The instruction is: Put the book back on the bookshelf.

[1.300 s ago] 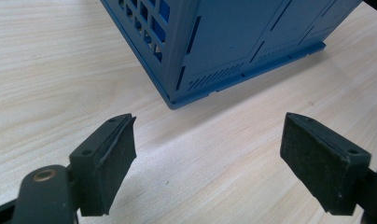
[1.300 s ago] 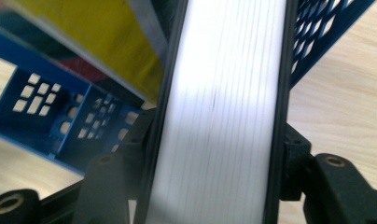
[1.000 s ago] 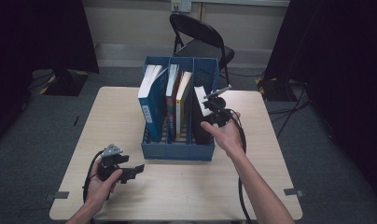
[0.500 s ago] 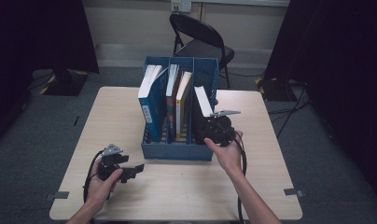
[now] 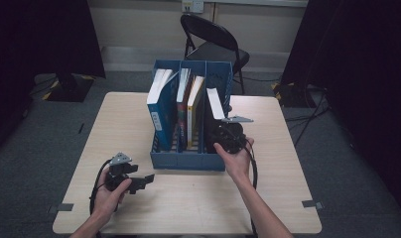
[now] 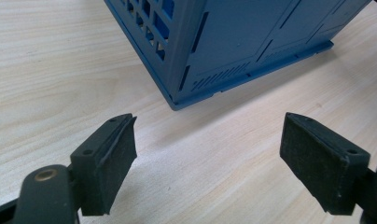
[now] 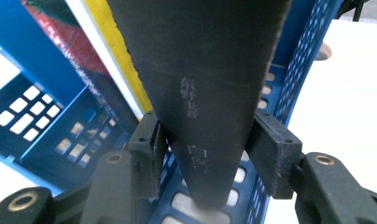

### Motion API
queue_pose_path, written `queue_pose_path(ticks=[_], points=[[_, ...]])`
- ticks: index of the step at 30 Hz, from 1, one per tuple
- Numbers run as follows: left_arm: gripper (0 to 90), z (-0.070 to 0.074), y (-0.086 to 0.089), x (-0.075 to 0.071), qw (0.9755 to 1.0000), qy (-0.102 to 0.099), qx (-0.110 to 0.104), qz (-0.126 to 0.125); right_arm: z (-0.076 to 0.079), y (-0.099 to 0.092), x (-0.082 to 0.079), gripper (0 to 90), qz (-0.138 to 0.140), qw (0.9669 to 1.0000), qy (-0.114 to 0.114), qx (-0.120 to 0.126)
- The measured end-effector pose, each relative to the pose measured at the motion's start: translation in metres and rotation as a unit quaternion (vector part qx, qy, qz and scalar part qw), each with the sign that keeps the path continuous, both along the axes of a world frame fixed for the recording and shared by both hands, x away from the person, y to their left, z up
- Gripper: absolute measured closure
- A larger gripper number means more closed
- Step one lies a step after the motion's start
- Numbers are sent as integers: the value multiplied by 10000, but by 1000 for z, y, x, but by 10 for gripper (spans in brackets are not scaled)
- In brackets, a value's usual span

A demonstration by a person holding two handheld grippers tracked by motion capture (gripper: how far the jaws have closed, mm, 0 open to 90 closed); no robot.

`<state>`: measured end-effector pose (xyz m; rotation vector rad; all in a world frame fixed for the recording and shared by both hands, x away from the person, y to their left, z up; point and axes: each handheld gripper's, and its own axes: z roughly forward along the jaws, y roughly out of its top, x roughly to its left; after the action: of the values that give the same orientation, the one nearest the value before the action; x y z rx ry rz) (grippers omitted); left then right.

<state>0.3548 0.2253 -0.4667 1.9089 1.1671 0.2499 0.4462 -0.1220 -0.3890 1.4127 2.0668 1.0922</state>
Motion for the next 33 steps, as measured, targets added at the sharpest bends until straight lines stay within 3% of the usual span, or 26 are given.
queue_pose_path(ticks=[8, 14, 21, 25, 33], points=[[182, 1, 3, 0, 10000, -12, -64, 42, -1, 8, 20, 488, -132, 9999, -60, 51], [182, 3, 1, -2, 10000, -53, 8, -41, 0, 12, 31, 485, -148, 9998, -100, 1], [182, 4, 2, -4, 10000, -51, 41, -41, -2, 12, 38, 480, -148, 9997, -195, 67], [182, 4, 3, -4, 10000, -49, 10, -21, -1, 19, 39, 470, -102, 9997, -226, -89], [182, 4, 4, -3, 10000, -48, 20, -14, 0, 19, 43, 467, -23, 9996, -233, -138]])
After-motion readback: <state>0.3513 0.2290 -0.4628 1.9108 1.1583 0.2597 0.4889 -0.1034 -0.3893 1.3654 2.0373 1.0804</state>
